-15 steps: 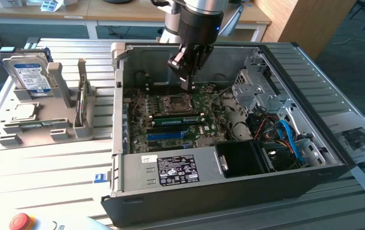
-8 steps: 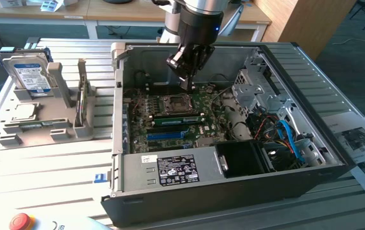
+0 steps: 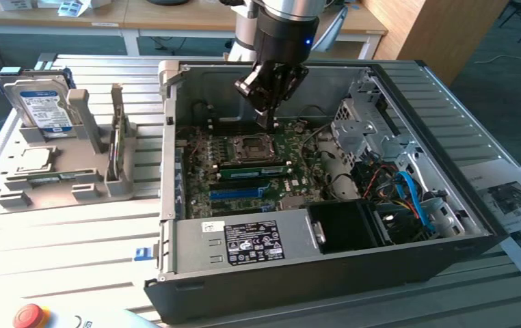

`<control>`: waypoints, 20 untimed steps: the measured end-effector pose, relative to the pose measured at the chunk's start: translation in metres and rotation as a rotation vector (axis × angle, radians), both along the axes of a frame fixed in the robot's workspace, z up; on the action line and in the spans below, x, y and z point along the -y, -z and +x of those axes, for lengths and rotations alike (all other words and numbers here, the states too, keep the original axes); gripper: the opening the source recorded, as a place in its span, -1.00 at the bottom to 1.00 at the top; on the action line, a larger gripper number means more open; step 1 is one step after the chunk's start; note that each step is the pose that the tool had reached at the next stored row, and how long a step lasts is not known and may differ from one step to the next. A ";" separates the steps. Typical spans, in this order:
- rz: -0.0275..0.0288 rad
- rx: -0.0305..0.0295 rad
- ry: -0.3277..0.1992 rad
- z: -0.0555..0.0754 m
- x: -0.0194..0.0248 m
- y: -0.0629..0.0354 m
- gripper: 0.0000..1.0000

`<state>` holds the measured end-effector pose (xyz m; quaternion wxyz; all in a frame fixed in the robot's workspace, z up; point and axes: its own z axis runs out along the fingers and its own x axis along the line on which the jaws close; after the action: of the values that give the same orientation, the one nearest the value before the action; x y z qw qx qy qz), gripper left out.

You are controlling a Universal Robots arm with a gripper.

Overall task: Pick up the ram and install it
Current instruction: 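Press down the ram until it locks into place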

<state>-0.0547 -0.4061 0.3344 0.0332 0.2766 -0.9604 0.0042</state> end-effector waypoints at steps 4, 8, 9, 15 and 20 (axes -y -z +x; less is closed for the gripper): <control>0.0000 0.0000 0.050 0.000 0.0000 0.0000 -0.80; 0.0000 0.0000 0.158 0.000 0.0000 0.0000 -0.80; 0.0000 0.0000 0.171 0.000 0.0000 0.0000 -0.80; 0.0000 0.0000 0.254 0.000 0.0000 0.0000 -0.80; 0.0000 0.0000 0.320 0.000 0.0000 0.0000 -0.80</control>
<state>-0.0547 -0.4061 0.3344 0.0334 0.1199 -0.9922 -0.0012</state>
